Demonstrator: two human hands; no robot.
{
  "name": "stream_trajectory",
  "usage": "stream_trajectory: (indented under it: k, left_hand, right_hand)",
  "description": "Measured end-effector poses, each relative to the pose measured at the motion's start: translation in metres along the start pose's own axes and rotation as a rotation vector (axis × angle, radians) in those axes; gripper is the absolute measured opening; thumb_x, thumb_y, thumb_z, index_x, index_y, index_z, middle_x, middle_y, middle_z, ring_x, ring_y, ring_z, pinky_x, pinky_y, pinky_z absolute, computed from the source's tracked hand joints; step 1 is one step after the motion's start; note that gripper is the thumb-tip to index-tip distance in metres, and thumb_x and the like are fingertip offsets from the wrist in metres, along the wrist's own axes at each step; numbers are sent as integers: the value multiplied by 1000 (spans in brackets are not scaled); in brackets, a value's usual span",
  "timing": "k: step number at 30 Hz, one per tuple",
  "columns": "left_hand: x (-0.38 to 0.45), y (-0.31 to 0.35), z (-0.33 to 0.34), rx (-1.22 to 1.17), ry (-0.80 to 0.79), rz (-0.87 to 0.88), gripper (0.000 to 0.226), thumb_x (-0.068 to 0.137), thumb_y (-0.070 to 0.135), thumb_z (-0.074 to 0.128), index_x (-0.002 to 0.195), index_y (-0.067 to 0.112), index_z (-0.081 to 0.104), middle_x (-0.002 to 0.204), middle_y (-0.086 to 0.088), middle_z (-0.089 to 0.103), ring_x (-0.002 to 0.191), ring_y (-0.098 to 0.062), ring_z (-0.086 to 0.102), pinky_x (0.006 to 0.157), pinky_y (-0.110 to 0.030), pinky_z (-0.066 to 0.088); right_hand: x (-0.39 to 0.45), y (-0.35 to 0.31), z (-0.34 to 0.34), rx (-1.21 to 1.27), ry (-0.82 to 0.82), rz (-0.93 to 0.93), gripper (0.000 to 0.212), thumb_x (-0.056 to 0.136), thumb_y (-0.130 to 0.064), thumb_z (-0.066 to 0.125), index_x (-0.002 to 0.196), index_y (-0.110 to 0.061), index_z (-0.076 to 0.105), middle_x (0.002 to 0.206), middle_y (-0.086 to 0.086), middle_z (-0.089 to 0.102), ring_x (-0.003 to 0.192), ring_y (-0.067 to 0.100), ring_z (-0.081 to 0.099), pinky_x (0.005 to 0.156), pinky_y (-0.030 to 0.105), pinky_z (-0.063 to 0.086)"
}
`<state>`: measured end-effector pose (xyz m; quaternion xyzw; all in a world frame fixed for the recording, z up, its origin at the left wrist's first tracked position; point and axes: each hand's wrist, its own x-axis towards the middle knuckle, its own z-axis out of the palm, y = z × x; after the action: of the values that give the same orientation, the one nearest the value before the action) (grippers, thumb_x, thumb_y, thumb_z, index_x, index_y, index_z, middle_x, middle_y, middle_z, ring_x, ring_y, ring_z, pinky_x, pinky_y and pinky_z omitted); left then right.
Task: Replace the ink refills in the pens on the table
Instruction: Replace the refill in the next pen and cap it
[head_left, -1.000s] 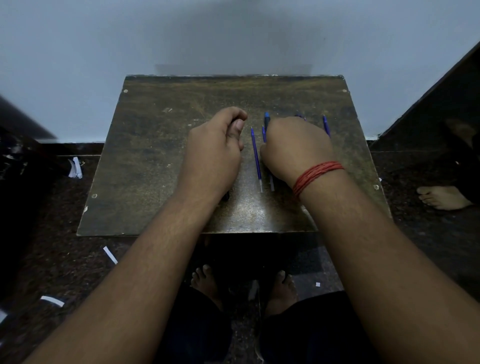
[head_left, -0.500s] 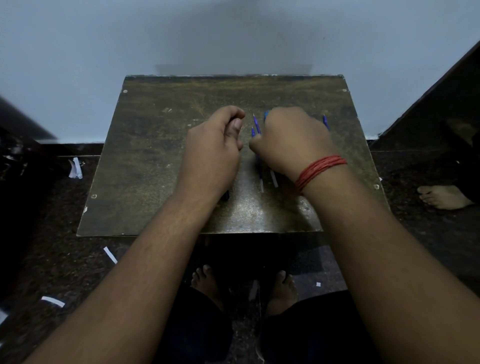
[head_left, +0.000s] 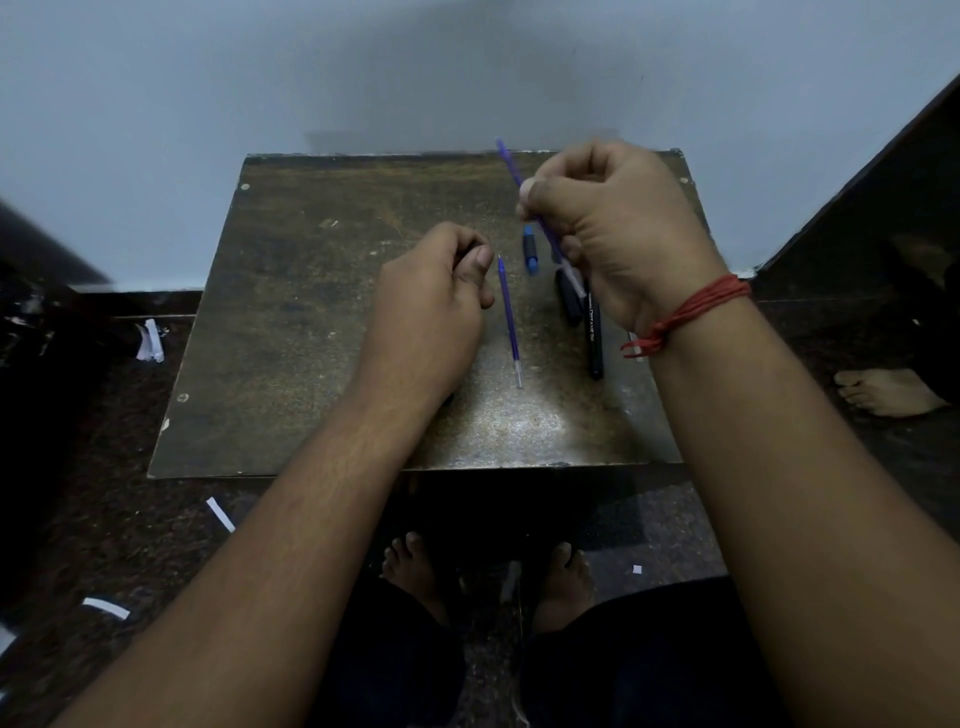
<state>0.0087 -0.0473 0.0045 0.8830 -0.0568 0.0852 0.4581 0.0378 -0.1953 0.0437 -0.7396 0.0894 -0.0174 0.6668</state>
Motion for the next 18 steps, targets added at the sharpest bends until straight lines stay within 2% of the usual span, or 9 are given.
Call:
stream_trajectory:
  k: [3,5,11,18]
  left_hand:
    - [-1,2,-1,-36,-1,0,9,101,20,54,95,23,60,73,8,67,69,-1,58,59,-7,40]
    - [-2,4,-2,-63,-7,-9,7,100,20,55,96,22,60,75,8,68,75,-1,61,64,-6,41]
    - [-1,1,-1,-49,-41,-15,5,99,22,57,97,20,62,79,11,69,81,2,61,65,-3,41]
    - [0,0,0,-16,-39,3,6,99,22,58,97,19,63,79,11,69,80,2,61,64,-3,40]
  right_hand:
    - [6,2,-5,249,86,-24,11,88,-2,69,95,-9,64,76,4,66,60,11,61,52,23,46]
    - [7,5,-7,294,130,-75,7,92,-1,65,96,-7,65,73,2,66,62,11,64,55,22,49]
    - [9,9,-7,304,176,-128,7,94,-1,62,98,-5,65,72,2,65,64,12,66,59,22,51]
    - [8,14,-2,224,82,-108,10,94,-1,62,104,0,65,81,6,66,66,12,66,60,23,52]
